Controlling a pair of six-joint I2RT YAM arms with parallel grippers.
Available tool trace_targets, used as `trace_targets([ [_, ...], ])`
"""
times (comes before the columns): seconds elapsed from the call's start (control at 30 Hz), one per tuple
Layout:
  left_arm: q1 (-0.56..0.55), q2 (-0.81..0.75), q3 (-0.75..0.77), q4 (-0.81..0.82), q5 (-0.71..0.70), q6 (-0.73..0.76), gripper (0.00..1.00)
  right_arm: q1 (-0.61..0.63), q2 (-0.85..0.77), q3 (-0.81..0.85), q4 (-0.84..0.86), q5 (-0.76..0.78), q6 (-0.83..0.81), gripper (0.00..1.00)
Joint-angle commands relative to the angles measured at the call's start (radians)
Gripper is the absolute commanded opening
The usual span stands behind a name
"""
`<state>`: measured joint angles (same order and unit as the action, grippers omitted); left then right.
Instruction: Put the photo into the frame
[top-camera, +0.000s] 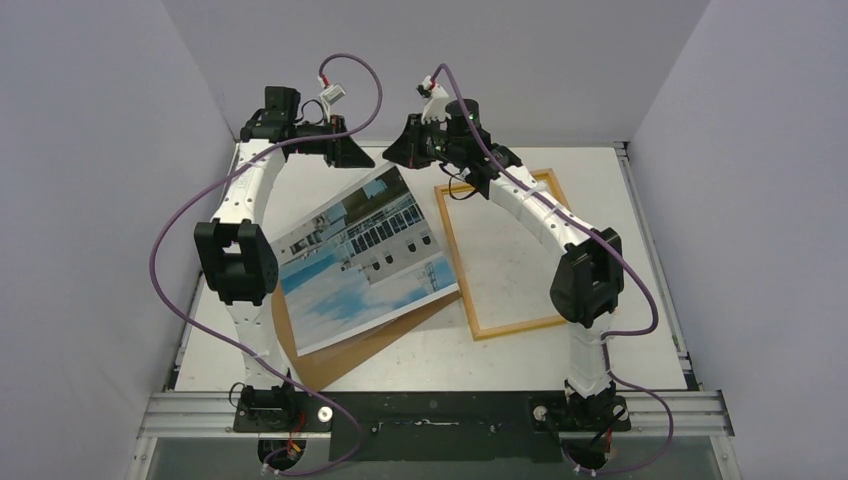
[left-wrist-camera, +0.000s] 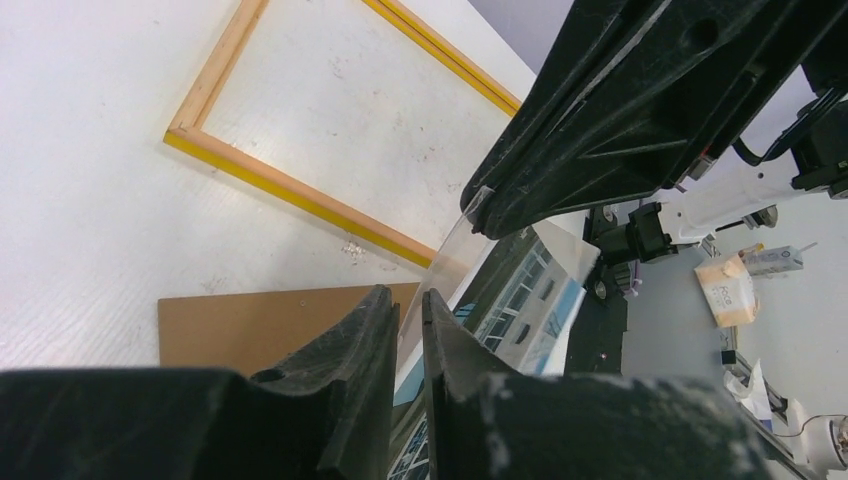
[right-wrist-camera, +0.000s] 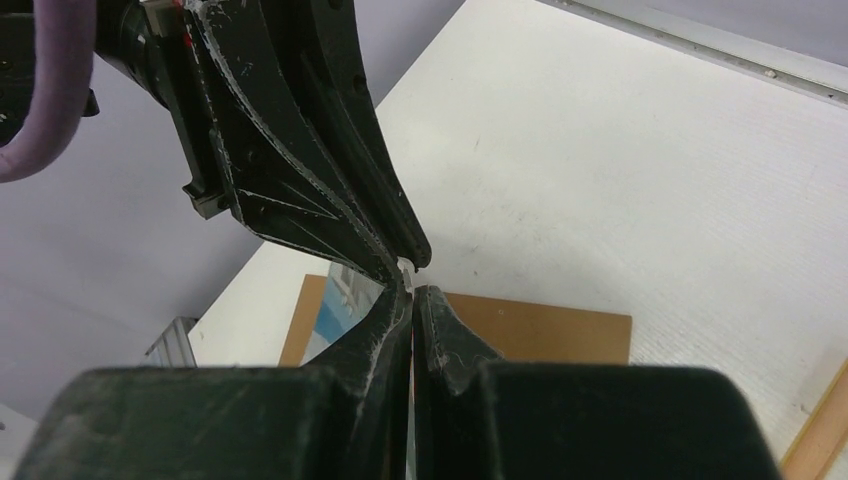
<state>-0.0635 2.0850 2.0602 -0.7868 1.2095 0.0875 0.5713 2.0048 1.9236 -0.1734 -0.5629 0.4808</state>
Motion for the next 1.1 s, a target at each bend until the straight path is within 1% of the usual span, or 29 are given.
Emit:
trace_targets([
  [0.0,0.001,-0.057,0.058,0.034,0.079,0.004,0.13,0.004,-0.07,-0.001,0.091,-0.025,0.023,0.0],
  [0.1,-0.001,-0.055,0.058,0.018,0.111,0.013,0.13,0.003,-0.07,-0.005,0.101,-0.025,0.03,0.0],
  [0.2,-0.006,-0.054,0.057,-0.02,0.135,0.047,0.19,0.001,-0.069,-0.006,0.114,-0.03,0.038,0.0],
  [0.3,-0.007,-0.053,0.054,-0.036,0.137,0.063,0.19,-0.001,-0.069,-0.007,0.131,-0.039,0.049,0.0],
  [0.4,-0.008,-0.044,0.066,-0.059,0.139,0.079,0.13,-0.001,-0.069,-0.012,0.145,-0.047,0.06,0.0],
  [0.43,-0.009,-0.043,0.068,-0.069,0.138,0.088,0.13,-0.001,-0.068,-0.012,0.146,-0.048,0.061,0.0],
  [0.5,-0.011,-0.044,0.071,-0.082,0.142,0.1,0.15,-0.001,-0.066,-0.013,0.148,-0.051,0.063,0.0],
  [0.63,-0.013,-0.043,0.071,-0.118,0.159,0.139,0.24,-0.001,-0.067,-0.017,0.156,-0.051,0.069,0.0],
  [0.8,-0.017,-0.042,0.069,-0.135,0.189,0.159,0.28,-0.003,-0.07,-0.018,0.166,-0.053,0.085,0.0],
  [0.97,-0.029,-0.036,0.063,-0.145,0.169,0.163,0.28,-0.004,-0.078,-0.024,0.213,-0.064,0.109,0.0],
  [1.07,-0.038,-0.015,0.089,-0.206,0.151,0.204,0.27,-0.005,-0.088,-0.033,0.235,-0.07,0.12,0.0],
])
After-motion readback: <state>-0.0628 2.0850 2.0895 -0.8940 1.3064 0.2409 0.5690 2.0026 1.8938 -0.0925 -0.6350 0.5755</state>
